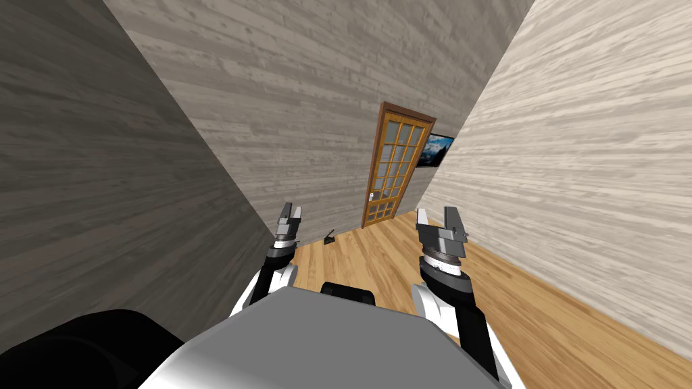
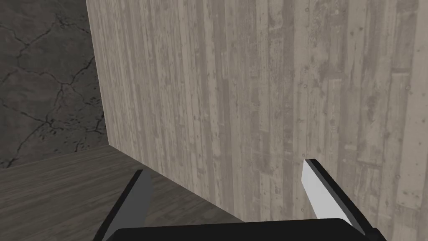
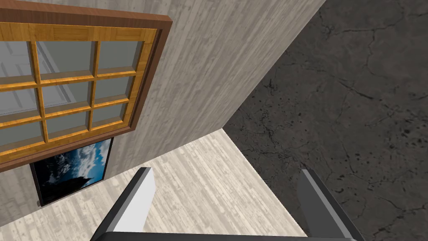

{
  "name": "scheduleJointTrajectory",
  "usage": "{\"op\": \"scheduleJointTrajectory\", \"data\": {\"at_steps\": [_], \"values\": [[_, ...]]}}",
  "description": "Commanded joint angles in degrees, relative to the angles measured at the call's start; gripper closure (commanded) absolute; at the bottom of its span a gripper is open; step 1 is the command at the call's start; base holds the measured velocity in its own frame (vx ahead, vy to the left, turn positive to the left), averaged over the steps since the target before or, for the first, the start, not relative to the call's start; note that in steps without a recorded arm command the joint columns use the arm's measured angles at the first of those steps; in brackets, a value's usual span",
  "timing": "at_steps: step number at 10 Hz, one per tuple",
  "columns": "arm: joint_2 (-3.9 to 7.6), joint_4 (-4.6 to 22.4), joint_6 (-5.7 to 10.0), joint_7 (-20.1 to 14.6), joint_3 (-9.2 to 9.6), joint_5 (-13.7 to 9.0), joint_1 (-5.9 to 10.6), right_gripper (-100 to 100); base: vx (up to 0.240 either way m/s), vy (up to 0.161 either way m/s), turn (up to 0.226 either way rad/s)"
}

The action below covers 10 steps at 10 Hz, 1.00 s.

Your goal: Pull the door open

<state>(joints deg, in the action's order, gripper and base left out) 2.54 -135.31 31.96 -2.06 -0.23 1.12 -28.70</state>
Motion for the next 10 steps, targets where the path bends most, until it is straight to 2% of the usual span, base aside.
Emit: {"op": "scheduleJointTrajectory", "data": {"at_steps": [1,5,10], "values": [[0.33,1.9,0.48,1.3,-0.12,0.5,0.61,-100,0.059,-0.010,0.027],[0.96,6.1,1.53,4.0,-0.40,1.5,1.96,-100,0.112,-0.027,0.025],[1.86,13.3,3.33,8.8,-0.86,3.2,4.26,-100,0.119,-0.043,0.031]]}}
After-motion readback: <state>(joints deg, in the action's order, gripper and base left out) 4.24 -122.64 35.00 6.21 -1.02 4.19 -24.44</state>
